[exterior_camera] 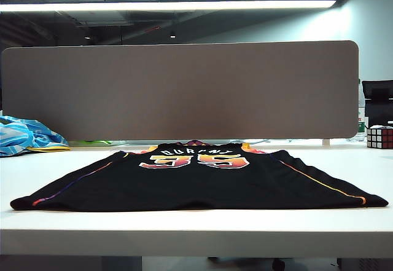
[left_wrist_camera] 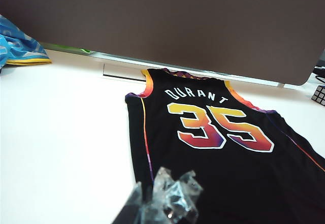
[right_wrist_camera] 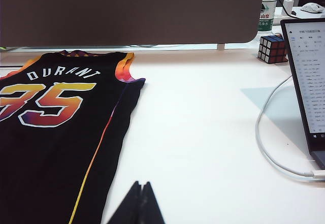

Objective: Fold the bottom side of the basketball jersey horizontally towards the center, about one-third of the way, and then fold the bottom of the basketball jersey up towards the top, creating a neat rectangle.

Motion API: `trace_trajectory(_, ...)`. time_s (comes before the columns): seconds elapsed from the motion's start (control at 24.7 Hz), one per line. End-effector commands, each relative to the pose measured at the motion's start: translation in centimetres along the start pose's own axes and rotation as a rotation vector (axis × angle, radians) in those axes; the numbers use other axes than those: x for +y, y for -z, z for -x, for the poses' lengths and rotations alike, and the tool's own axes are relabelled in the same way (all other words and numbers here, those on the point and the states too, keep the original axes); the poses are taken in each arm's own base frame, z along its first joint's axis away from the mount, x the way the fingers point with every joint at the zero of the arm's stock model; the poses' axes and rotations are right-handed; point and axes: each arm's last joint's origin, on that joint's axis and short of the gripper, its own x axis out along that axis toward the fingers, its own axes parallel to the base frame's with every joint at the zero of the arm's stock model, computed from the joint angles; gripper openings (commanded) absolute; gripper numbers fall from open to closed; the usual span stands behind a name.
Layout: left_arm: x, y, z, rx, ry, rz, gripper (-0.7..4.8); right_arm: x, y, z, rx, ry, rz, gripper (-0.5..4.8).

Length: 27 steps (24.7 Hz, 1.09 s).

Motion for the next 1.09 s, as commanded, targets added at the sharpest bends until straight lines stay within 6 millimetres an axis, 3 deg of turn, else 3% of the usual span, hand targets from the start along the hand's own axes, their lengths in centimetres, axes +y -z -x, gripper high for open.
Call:
trace_trajectory(0.04, 0.0, -0.1, 0.0, -0.012, 0.001, 0.003, -0.05, 0.0, -0.3, 0.1, -0.019, -0.002, -0.003, -0.01)
trace_trajectory(0.44, 0.0, -0.2, 0.0, -0.017, 0.002, 0.013, -0.05, 0.0, -0.3, 0.1, -0.020, -0.004, -0.035, -0.01)
trace_trajectory(0.61, 0.2, 0.0, -0.1, -0.013, -0.046, 0.272, -0.05, 0.2, -0.3, 0.0, -0.011, -0.059, -0.291, -0.02)
trace_trajectory(0.77, 0.5, 0.7, -1.1, 0.118, -0.081, 0.439, -0.05, 0.2, -0.2, -0.4, 0.178, -0.036, -0.432, -0.04)
trace_trajectory(1.09, 0.9, -0.6, -4.6, 0.380, -0.096, 0.404, -0.05, 0.5, -3.5, -3.6, 0.444, -0.058, -0.383, -0.04)
